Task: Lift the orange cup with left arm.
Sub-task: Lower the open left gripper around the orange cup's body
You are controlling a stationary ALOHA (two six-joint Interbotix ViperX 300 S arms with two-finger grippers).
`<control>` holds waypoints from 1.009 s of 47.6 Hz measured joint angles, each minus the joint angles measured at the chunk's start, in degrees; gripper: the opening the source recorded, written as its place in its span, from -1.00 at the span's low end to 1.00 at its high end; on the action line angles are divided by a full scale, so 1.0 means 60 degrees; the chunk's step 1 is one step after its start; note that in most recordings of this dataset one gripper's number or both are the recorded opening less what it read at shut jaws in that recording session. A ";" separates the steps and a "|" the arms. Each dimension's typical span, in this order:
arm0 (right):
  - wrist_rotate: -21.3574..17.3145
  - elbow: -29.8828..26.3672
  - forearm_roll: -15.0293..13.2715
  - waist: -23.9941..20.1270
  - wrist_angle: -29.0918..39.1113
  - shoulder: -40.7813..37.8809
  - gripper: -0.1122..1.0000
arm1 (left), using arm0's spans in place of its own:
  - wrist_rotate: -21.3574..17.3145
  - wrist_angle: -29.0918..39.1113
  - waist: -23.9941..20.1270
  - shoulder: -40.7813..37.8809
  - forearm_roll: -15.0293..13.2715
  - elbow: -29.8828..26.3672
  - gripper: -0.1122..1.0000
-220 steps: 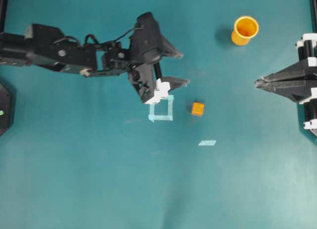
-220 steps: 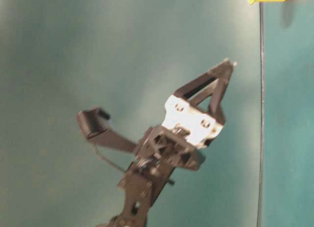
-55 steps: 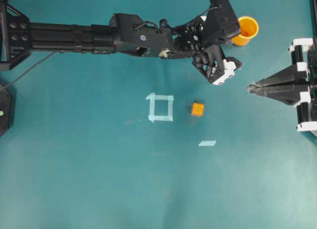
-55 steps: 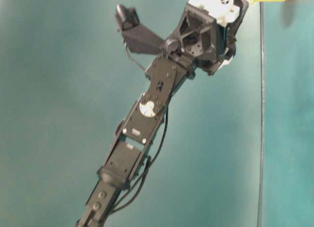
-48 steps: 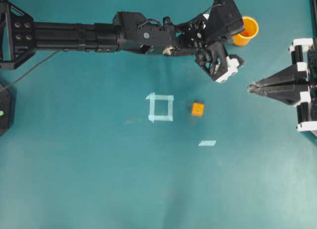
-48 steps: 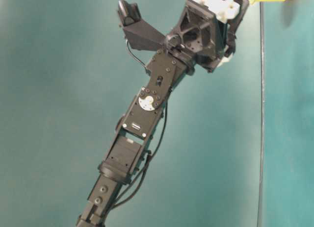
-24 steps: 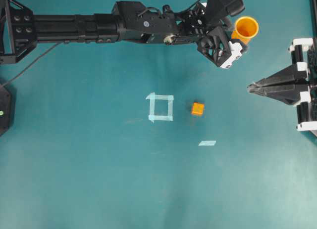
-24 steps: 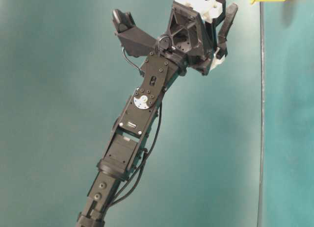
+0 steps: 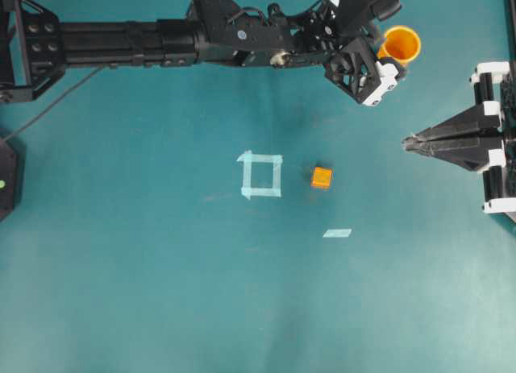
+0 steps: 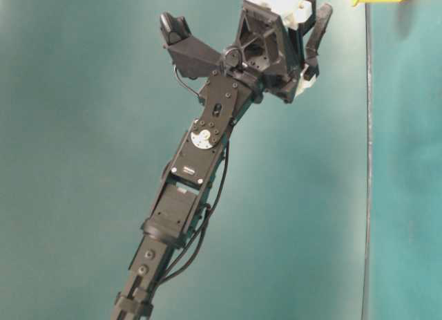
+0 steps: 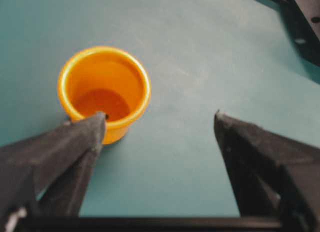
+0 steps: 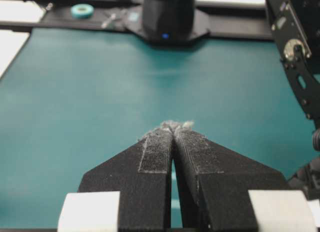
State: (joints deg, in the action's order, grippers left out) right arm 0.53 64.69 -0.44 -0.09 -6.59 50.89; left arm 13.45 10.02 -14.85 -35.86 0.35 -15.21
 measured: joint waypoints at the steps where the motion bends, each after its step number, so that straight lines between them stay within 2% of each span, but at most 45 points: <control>1: 0.0000 0.0000 0.0000 0.0000 0.0000 0.0000 -0.80 | 0.0015 0.0000 -0.0015 -0.0015 -0.0015 -0.0015 0.72; 22: 0.0000 0.0000 0.0000 0.0000 0.0015 0.0000 -0.80 | 0.0044 0.0352 -0.0146 -0.0469 0.0000 -0.0542 0.72; 35: 0.0000 0.0000 0.0000 0.0000 0.0161 0.0000 -0.80 | 0.0938 0.0527 -0.0249 -0.0747 0.0015 -0.0776 0.72; 48: 0.0000 0.0000 0.0000 0.0000 0.0176 -0.0015 -0.80 | 0.0981 0.0571 -0.0396 -0.0894 0.0103 -0.0791 0.72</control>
State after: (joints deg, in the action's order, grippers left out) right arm 0.53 64.69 -0.44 -0.09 -5.54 50.80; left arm 19.34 13.45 -17.23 -41.22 0.97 -19.95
